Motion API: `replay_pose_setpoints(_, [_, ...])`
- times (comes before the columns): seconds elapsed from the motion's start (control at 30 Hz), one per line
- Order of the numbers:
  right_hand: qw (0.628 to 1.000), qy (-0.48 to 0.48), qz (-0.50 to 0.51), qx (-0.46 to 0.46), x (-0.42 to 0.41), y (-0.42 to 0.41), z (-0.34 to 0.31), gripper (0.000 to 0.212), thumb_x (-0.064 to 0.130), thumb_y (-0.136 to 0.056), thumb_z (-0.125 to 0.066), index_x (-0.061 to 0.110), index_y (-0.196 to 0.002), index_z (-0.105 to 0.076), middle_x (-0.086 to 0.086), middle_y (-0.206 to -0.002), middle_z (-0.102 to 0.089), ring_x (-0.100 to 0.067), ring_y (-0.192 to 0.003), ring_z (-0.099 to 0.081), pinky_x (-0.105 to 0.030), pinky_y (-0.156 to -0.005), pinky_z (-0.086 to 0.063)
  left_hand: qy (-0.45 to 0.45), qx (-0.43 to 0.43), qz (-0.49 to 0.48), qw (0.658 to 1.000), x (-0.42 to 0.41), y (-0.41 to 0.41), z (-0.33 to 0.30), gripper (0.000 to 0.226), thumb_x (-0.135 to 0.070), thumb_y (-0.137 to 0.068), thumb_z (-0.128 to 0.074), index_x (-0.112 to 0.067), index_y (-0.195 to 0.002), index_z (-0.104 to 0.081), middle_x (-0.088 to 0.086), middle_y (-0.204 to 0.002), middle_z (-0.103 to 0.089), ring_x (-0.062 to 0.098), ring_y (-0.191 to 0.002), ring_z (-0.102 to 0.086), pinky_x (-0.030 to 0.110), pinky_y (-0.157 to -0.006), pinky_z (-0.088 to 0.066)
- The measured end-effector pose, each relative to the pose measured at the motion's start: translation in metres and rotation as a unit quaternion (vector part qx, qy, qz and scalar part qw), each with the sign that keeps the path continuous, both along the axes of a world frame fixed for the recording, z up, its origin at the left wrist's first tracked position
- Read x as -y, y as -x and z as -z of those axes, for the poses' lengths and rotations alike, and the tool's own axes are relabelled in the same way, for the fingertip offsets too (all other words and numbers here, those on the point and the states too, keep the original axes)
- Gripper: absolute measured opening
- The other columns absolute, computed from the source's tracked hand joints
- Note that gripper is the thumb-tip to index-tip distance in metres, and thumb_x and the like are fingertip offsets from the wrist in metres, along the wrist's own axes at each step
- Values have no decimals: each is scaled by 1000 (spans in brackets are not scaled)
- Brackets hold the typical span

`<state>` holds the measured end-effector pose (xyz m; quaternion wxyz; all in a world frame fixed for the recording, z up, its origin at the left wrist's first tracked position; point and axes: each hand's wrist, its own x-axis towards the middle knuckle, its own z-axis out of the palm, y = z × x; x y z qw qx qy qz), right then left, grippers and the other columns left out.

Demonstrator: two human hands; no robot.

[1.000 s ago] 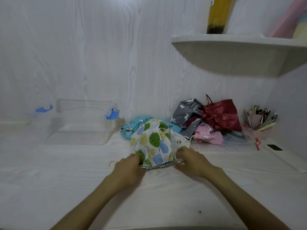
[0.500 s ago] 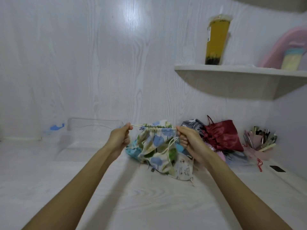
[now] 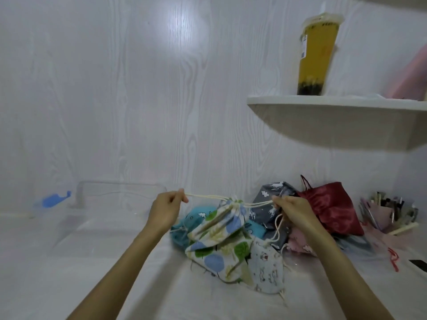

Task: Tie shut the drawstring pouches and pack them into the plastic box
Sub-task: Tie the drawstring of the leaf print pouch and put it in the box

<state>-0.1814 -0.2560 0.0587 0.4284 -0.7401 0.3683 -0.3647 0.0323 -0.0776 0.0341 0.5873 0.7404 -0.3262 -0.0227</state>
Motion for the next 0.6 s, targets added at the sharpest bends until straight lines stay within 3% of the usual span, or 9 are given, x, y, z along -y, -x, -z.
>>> replay_pose_setpoints(0.07, [994, 52, -26, -88, 9, -6, -4, 33, 27, -91, -58, 9, -64, -60, -1, -54, -44, -14, -53, -40, -26, -52, -30, -106, 71, 19, 992, 20, -7, 8, 41, -32, -100, -39, -23, -65, -58, 0, -64, -55, 14, -58, -50, 28, -59, -38])
replay_pose_setpoints(0.13, [970, 86, -50, -223, 19, -14, -2, 32, 28, -91, -58, 10, -65, -56, -4, -60, -47, -14, -56, -44, -26, -54, -33, -173, 146, -6, 974, 39, -14, 19, 41, -35, -100, -37, -24, -67, -59, -2, -69, -62, 14, -62, -56, 28, -56, -37])
replay_pose_setpoints(0.2, [936, 99, -45, -334, 31, -25, 7, 31, 30, -92, -56, 12, -68, -51, -4, -67, -50, -15, -61, -46, -27, -58, -36, -181, 185, -26, 965, 55, -21, 31, 41, -39, -100, -36, -24, -70, -59, -6, -69, -62, 14, -68, -60, 26, -55, -36])
replay_pose_setpoints(0.23, [929, 129, -32, -346, 33, -29, 10, 28, 31, -93, -54, 13, -72, -51, -4, -73, -53, -16, -67, -49, -28, -63, -40, -167, 189, -22, 967, 59, -24, 36, 41, -39, -100, -36, -25, -69, -58, -9, -66, -60, 13, -68, -60, 25, -55, -36])
replay_pose_setpoints(0.3, [958, 178, -25, -223, 26, -40, 11, 18, 34, -94, -51, 19, -88, -58, 1, -95, -62, -14, -85, -55, -31, -78, -46, -128, 186, -9, 974, 63, -27, 39, 40, -40, -99, -37, -27, -67, -56, -13, -64, -59, 9, -66, -59, 22, -56, -38])
replay_pose_setpoints(0.37, [976, 140, -127, -106, 7, -51, 2, 25, 48, -88, -55, 28, -102, -61, 13, -107, -61, -7, -99, -57, -26, -84, -47, -93, 179, -9, 979, 66, -28, 41, 38, -42, -98, -38, -29, -68, -57, -12, -68, -62, 6, -66, -60, 22, -59, -41])
replay_pose_setpoints(0.47, [939, 138, -250, -191, -23, -62, 9, 37, 56, -77, -65, 35, -107, -63, 15, -107, -59, -1, -98, -57, -25, -82, -50, -59, 186, -37, 980, 64, -21, 40, 19, -43, -94, -48, -31, -84, -58, -14, -86, -61, 7, -75, -62, 28, -65, -47])
replay_pose_setpoints(0.53, [924, 234, -201, -227, -27, -72, 21, 28, 48, -79, -68, 28, -99, -68, 10, -99, -65, -6, -89, -61, -35, -82, -52, -51, 210, -92, 972, 55, -16, 28, 19, -46, -91, -53, -27, -92, -55, -14, -89, -56, 7, -71, -59, 30, -61, -46])
replay_pose_setpoints(0.6, [928, 271, -147, -208, -28, -77, 27, 25, 45, -81, -66, 25, -94, -70, 8, -93, -68, -8, -84, -63, -37, -77, -53, -127, 222, -125, 959, 44, -13, 14, 34, -51, -94, -44, -24, -81, -61, -10, -74, -60, 9, -61, -56, 26, -54, -39])
